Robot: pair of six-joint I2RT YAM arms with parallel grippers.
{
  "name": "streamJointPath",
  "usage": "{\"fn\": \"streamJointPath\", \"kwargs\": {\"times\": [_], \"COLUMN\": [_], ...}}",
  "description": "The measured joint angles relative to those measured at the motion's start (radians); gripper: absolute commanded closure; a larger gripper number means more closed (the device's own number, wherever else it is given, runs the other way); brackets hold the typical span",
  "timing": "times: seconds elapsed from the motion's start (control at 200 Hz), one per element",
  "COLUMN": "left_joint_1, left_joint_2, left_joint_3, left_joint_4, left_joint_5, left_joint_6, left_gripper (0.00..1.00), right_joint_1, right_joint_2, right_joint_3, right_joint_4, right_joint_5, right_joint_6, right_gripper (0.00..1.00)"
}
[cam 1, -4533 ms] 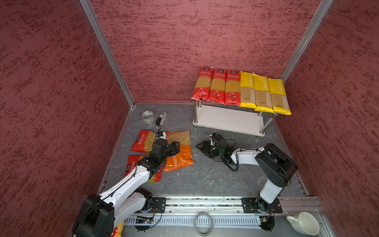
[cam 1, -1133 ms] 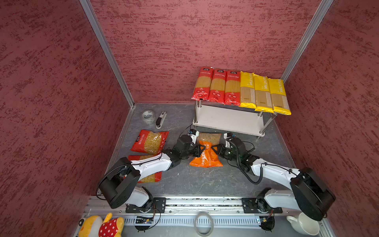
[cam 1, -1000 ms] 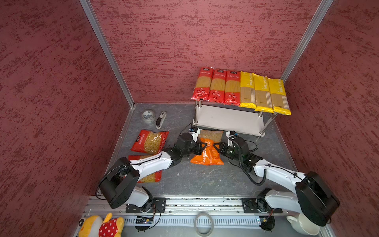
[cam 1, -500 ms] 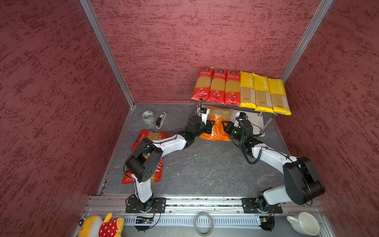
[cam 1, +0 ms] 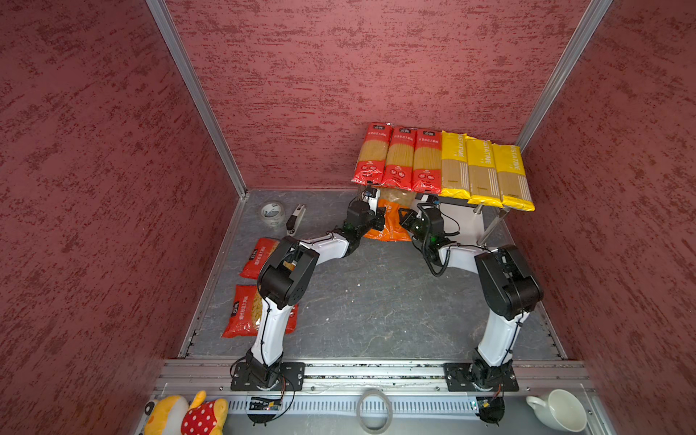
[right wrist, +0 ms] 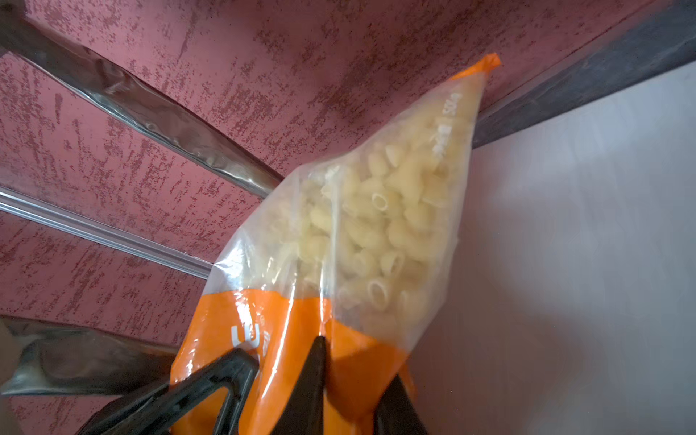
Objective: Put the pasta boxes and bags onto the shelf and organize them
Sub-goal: 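Carry the orange macaroni bag with both grippers onto the lower shelf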
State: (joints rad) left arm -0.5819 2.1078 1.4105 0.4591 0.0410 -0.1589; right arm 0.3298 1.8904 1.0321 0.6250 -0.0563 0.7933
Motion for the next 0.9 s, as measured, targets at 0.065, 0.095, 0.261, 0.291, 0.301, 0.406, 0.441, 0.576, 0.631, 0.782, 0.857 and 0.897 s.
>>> {"fn": "streamJointPath", "kwargs": {"times": [0.065,0.095,0.261,0.291,0.301,0.406,0.441,0.576,0.631,0.782,0.857,0.897], "left_joint_1": [0.004,0.005,0.005,0.005,0.005,0.005,0.005,0.002,0.003,0.005,0.005,0.005], "left_joint_2": [0.002,0.002,0.002,0.002,0.002,0.001,0.0,-0.042,-0.077,-0.196,-0.253,-0.281], "left_joint_3": [0.004,0.006,0.019,0.022,0.023,0.024,0.023,-0.014,-0.044,-0.15,-0.202,-0.23], "left_joint_4": [-0.01,-0.018,-0.06,-0.07,-0.074,-0.095,-0.103,-0.13,-0.138,-0.145,-0.145,-0.144], "left_joint_5": [-0.007,-0.01,-0.021,-0.023,-0.023,-0.024,-0.025,-0.024,-0.026,-0.033,-0.036,-0.036], "left_joint_6": [0.01,0.016,0.043,0.047,0.045,0.05,0.05,0.056,0.056,0.055,0.046,0.039], "left_gripper": [0.73,0.71,0.58,0.55,0.54,0.44,0.42,0.38,0.37,0.35,0.35,0.35], "right_joint_1": [-0.001,-0.003,-0.015,-0.018,-0.018,-0.027,-0.031,-0.049,-0.055,-0.063,-0.066,-0.067], "right_joint_2": [0.012,0.016,0.027,0.027,0.027,0.026,0.024,0.002,-0.016,-0.075,-0.094,-0.105], "right_joint_3": [0.005,0.005,0.005,0.005,0.005,0.005,0.005,0.001,-0.008,-0.037,-0.041,-0.045], "right_joint_4": [0.005,0.006,0.006,0.006,0.006,0.005,-0.002,-0.042,-0.055,-0.105,-0.129,-0.143], "right_joint_5": [-0.002,-0.002,-0.011,-0.012,-0.012,-0.019,-0.023,-0.037,-0.042,-0.056,-0.074,-0.084], "right_joint_6": [0.009,0.012,0.031,0.036,0.036,0.04,0.041,0.042,0.041,0.035,0.032,0.029], "right_gripper": [0.95,0.92,0.79,0.76,0.75,0.65,0.62,0.5,0.46,0.43,0.42,0.42]}}
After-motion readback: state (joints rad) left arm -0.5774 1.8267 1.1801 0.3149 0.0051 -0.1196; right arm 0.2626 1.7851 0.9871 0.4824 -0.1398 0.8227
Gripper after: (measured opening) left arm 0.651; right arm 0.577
